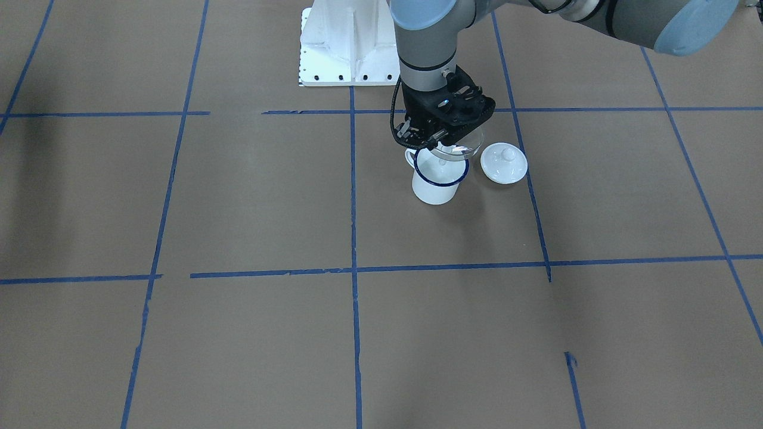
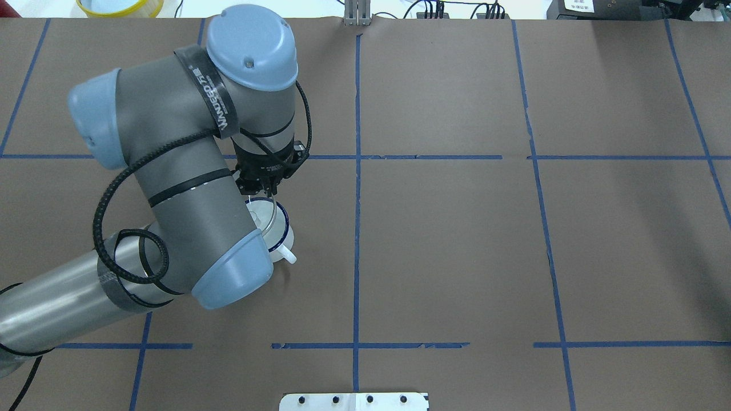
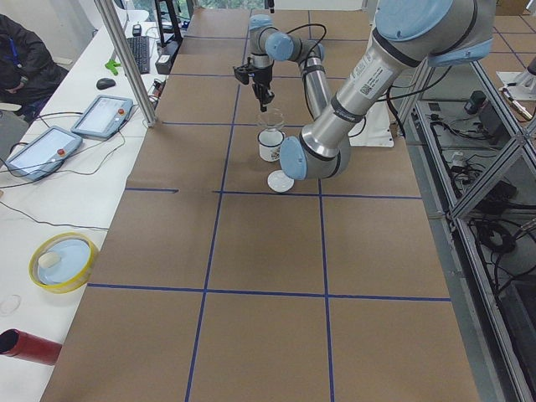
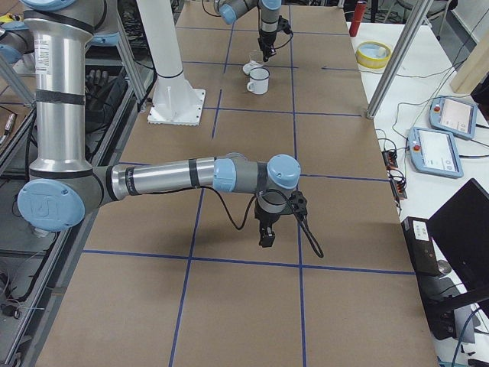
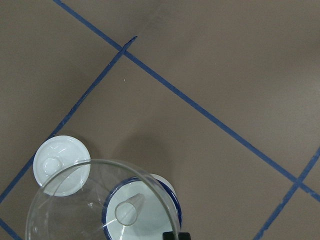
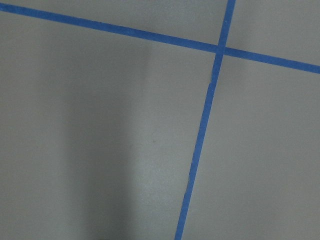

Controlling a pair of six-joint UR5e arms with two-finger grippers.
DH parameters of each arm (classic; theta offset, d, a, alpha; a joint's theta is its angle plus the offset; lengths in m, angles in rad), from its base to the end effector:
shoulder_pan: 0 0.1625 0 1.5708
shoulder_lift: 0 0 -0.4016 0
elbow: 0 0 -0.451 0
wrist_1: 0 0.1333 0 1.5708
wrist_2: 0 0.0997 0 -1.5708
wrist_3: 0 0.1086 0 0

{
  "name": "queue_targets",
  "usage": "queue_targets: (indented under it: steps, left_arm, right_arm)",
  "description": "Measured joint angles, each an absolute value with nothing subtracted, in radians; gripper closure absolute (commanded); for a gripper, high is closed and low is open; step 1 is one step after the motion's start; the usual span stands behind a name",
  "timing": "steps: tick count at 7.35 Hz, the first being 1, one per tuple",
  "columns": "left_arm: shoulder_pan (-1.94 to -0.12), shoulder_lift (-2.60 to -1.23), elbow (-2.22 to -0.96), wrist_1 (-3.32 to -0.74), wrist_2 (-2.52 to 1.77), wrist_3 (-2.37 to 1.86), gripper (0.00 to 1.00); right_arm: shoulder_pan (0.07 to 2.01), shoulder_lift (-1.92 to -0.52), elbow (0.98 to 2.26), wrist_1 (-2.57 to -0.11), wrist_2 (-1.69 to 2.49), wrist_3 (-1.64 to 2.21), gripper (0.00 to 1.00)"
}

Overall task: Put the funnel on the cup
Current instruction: 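Carry the funnel over the open mug with the left gripper, then lower the funnel into the mug mouth and open the left gripper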

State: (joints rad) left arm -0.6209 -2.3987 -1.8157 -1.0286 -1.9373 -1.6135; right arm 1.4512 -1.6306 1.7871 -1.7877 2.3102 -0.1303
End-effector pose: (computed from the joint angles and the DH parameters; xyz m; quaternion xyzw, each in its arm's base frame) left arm 0.4726 -0.4540 0.0749 -0.0951 0.2972 -0.2639 0.9127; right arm -0.0019 -0.5196 0.5792 -0.0262 -0.3613 -0.1053 0.9261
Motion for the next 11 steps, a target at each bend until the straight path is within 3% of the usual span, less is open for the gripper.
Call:
queue_targets:
  steps: [7,8,9,11]
  left_arm:
    - [-0.596,-2.37,-1.713,-1.165,-1.933,-1.607,1.0]
    - [-0.596,-2.37,-1.713,-1.165,-1.934,-1.596,0.9]
    - [-0.596,-2.369,-1.712,-1.166,-1.934,-1.589,0.7]
    - [-0.596,-2.368,-1.712,-1.166,-1.934,-1.585,0.48]
  right_arm:
    - [1.451,-1.63,1.787,-1.787,2.31,-0.13,0.0]
    - [1.451,-1.63,1.787,-1.787,2.31,-0.13,0.0]
    - [1.451,-1.631,1.787,-1.787,2.31,-0.13,0.0]
    - [1.451,-1.631,1.787,-1.787,2.31,-0.13,0.0]
